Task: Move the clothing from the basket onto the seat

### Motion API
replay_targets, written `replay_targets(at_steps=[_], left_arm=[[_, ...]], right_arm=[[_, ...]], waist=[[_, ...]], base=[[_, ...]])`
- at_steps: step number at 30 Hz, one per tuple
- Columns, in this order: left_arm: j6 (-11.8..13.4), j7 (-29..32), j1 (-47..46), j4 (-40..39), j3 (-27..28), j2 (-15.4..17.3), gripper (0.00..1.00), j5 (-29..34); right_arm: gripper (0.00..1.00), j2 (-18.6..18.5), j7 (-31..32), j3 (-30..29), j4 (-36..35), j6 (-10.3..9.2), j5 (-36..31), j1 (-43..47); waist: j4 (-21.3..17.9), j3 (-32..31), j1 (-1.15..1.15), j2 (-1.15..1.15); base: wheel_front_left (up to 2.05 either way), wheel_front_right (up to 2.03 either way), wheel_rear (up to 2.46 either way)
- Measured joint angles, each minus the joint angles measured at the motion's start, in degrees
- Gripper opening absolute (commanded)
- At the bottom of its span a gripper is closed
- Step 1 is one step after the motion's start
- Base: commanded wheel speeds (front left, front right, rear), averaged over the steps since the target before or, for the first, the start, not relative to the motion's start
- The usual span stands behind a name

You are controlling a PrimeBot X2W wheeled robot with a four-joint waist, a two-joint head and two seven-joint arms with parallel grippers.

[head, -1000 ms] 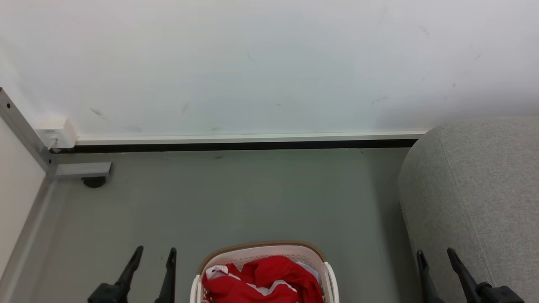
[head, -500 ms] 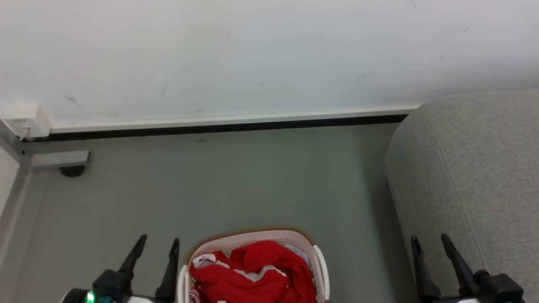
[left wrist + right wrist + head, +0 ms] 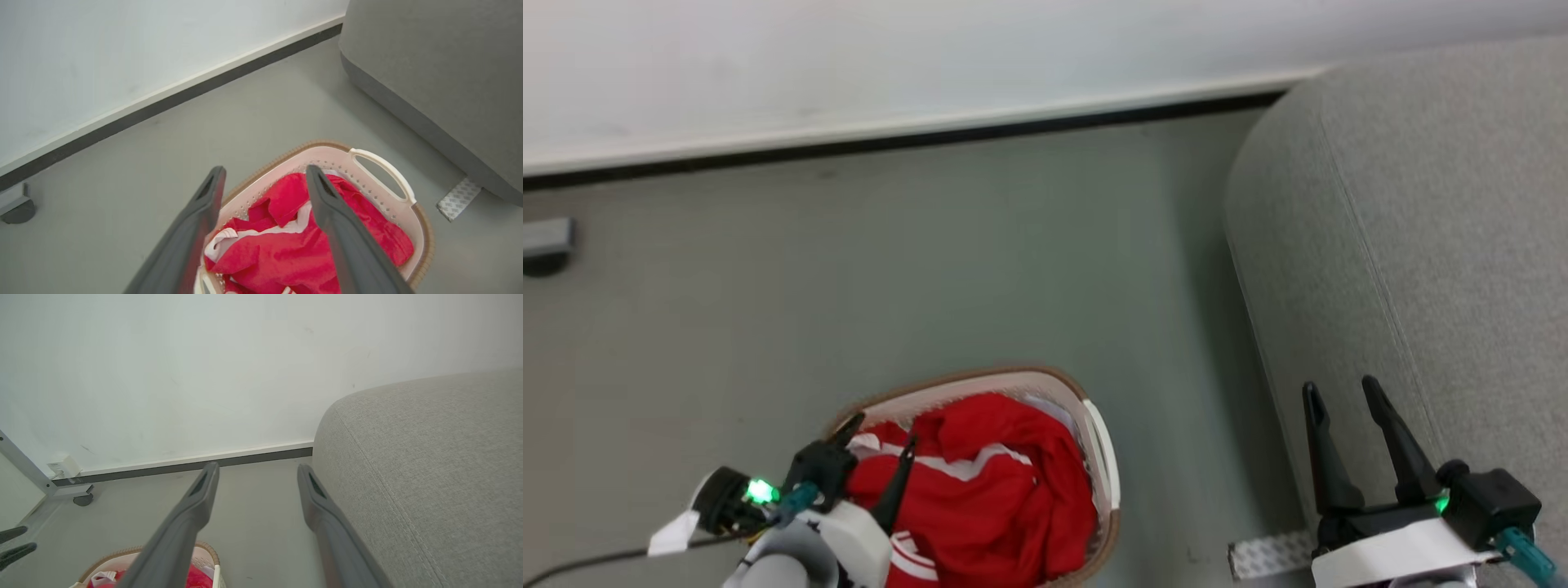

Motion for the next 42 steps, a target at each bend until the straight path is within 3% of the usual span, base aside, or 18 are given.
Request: replay_targets(at_steps=[11,17,22,28,40,41,42], left_arm=[[0.0,4.3,-13.8,19.8,-11.6,1.2,1.00,-0.1],[0.0,7.1,-17.7,26.1,-20.0,1.5,1.00,-4.8],[0.0,8.0,-18.7,26.9,-29.7,2.2,1.00,-10.5],[0.0,8.0,-21.3,24.4,-41.1,6.2,1.00,-16.9],[0.0,7.1,-28.8,23.3,-53.3,10.0,1.00,-23.9],[0.0,6.9,-29.2,23.4,-53.9,10.0,0.38,-24.5],[0.0,6.4,-29.6,23.5,-54.4,10.1,0.00,-25.0]], right_arm=[[1.00,-0.1,0.0,2.1,-4.4,0.00,1.8,-4.2],[1.00,0.0,0.0,2.7,-5.4,0.00,2.3,-5.1],[1.00,-0.1,0.0,3.2,-5.9,0.00,3.4,-5.5],[1.00,-0.1,0.0,4.4,-7.2,0.00,5.0,-6.5],[1.00,-0.1,0.0,4.8,-9.1,0.00,5.3,-7.8],[1.00,-0.1,0.0,4.7,-9.2,0.00,5.3,-7.8],[1.00,-0.1,0.0,4.7,-9.1,0.00,5.1,-7.8]], waist=[[-3.6,10.5,0.01,0.00],[-5.0,15.1,0.01,0.00],[-5.9,17.2,0.00,0.00],[-6.9,20.3,0.00,0.00],[-8.6,28.0,0.00,0.00],[-8.7,28.4,0.00,-0.01],[-8.8,28.7,0.00,0.00]], base=[[0.00,0.00,0.00],[0.00,0.00,0.00],[0.00,0.00,0.00],[0.00,0.00,0.00],[0.00,0.00,0.00],[0.00,0.00,0.00],[0.00,0.00,0.00]])
